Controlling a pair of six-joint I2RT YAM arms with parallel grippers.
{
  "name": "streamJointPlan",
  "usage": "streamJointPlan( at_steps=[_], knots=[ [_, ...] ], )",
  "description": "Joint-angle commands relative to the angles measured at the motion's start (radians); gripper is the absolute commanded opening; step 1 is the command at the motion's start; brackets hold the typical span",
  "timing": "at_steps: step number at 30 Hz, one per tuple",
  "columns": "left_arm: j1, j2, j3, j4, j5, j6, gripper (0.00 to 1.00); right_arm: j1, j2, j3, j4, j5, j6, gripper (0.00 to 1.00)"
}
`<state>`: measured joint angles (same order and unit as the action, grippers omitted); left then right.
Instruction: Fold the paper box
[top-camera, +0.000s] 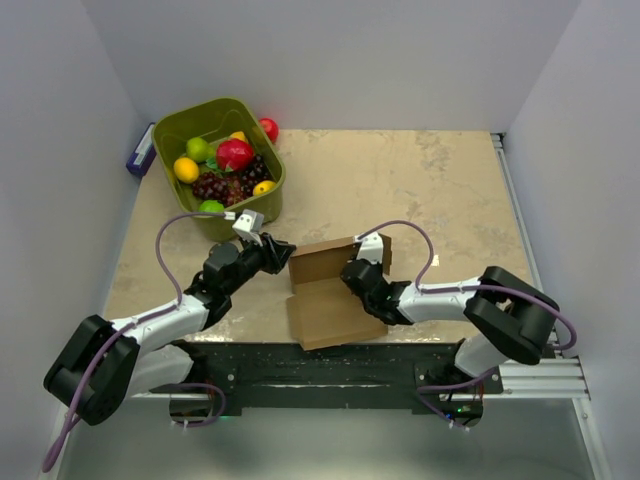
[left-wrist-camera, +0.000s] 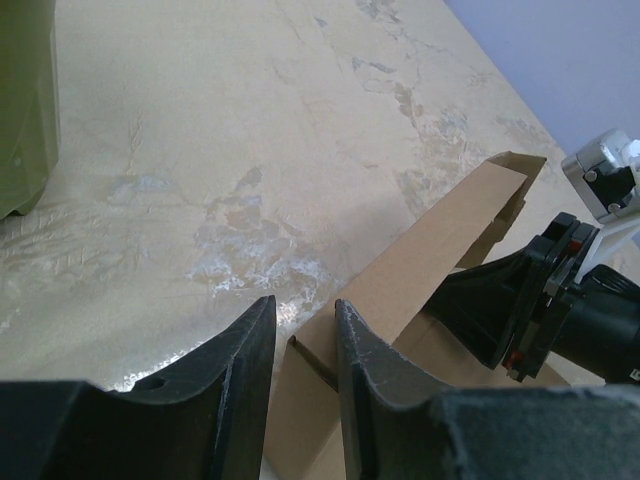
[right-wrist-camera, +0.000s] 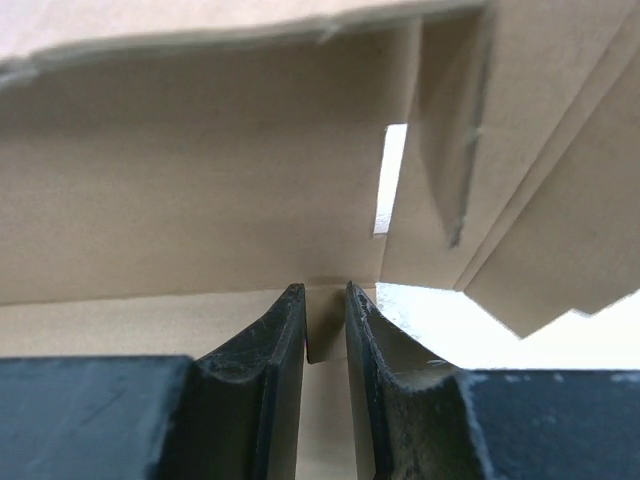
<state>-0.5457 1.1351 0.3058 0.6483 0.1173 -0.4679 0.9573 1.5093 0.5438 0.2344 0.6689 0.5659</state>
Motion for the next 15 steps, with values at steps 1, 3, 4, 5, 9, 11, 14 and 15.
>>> streamJointPlan(
  at_steps=[1, 3, 4, 5, 9, 11, 14, 15],
  knots=[
    [-0.010, 0.022, -0.004, -0.090, 0.001, 0.032, 0.34, 0.037, 0.058, 0.038, -0.033, 0.017, 0.066, 0.24],
    [-0.010, 0.020, -0.004, -0.090, -0.001, 0.032, 0.34, 0.046, 0.081, 0.041, -0.040, 0.017, 0.081, 0.24],
    [-0.011, 0.020, -0.005, -0.090, -0.002, 0.032, 0.34, 0.049, 0.086, 0.042, -0.052, 0.017, 0.101, 0.24],
    [-0.010, 0.018, -0.005, -0.091, -0.002, 0.032, 0.34, 0.052, 0.095, 0.041, -0.053, 0.014, 0.112, 0.26],
    [-0.011, 0.018, -0.005, -0.088, -0.005, 0.032, 0.34, 0.067, 0.112, 0.025, -0.052, -0.002, 0.153, 0.30],
    [-0.010, 0.017, -0.005, -0.090, -0.005, 0.032, 0.34, 0.075, 0.117, 0.015, -0.044, -0.015, 0.178, 0.32],
    [-0.011, 0.018, -0.005, -0.090, -0.007, 0.032, 0.34, 0.080, 0.130, 0.004, -0.027, -0.035, 0.203, 0.35],
    [-0.010, 0.017, -0.005, -0.090, -0.007, 0.032, 0.34, 0.080, 0.134, 0.001, -0.023, -0.049, 0.207, 0.36]
  ],
)
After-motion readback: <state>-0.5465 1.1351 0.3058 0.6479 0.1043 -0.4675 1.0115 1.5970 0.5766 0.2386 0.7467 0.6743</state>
